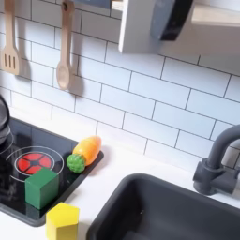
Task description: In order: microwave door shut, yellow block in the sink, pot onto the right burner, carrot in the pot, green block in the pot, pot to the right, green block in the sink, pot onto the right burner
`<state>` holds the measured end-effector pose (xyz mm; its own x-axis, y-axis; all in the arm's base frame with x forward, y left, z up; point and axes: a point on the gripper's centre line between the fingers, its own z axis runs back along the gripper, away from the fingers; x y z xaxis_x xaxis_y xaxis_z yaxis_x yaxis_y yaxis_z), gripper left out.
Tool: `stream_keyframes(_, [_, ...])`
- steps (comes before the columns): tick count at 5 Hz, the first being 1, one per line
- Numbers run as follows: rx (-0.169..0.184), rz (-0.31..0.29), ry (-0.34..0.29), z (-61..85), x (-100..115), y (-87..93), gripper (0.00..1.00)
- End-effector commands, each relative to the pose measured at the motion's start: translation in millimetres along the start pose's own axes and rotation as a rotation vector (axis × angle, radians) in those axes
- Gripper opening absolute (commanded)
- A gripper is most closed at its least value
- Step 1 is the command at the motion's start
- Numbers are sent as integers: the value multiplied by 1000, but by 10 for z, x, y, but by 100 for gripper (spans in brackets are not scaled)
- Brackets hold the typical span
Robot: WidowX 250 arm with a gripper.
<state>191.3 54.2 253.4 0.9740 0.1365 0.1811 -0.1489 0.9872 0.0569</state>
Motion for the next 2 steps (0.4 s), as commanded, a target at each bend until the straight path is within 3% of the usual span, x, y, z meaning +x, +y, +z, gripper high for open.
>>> stream_keyframes(1, [28, 38, -66, 82, 387, 197, 0])
stream_keyframes(2, [34, 39, -124, 110, 579, 256, 0])
